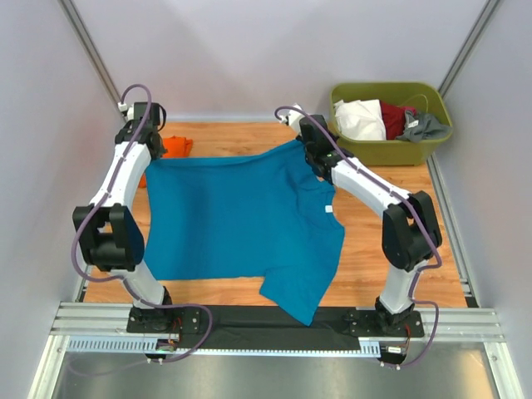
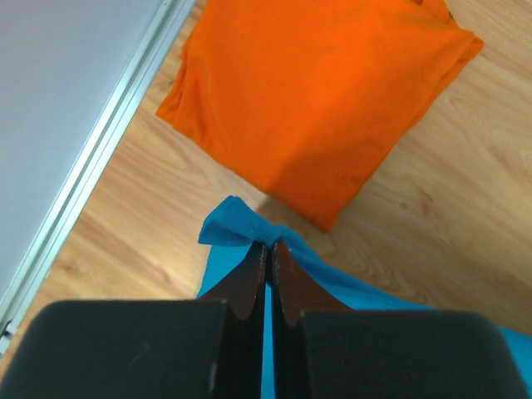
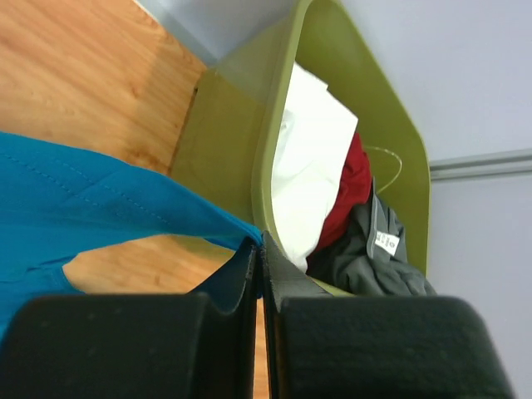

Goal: Fold and stack the t-shirts
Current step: Flatten the tshirt out, then fold the tshirt

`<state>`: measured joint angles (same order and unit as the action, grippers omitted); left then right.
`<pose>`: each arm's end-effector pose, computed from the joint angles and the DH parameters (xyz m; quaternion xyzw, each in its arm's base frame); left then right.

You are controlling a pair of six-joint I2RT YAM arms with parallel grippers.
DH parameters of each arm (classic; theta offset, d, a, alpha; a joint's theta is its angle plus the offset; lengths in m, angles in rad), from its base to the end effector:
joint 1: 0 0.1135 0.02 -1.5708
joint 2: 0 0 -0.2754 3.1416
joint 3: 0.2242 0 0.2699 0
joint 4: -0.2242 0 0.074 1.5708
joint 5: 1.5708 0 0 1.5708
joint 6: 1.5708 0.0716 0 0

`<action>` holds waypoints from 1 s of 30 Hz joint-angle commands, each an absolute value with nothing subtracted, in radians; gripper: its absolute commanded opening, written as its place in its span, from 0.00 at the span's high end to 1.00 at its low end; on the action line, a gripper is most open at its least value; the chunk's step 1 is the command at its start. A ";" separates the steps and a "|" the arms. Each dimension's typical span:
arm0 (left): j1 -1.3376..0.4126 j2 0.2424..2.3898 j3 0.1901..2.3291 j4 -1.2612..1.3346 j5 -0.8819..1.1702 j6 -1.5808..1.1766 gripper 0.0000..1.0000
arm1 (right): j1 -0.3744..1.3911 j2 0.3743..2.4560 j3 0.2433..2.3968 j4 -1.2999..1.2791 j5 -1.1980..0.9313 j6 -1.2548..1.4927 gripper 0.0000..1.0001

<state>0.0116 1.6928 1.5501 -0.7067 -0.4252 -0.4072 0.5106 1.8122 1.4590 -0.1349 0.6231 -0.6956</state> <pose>0.4141 0.0343 0.3043 -0.2630 0.8791 0.1258 0.3771 0.4307 0.1933 0.2842 -0.3326 0.7614 -0.3069 0.4641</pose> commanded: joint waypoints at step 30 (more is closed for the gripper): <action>0.103 1.841 1.573 -0.672 -0.328 -0.528 1.00 | 0.480 2.065 1.723 -0.166 0.566 -0.652 1.00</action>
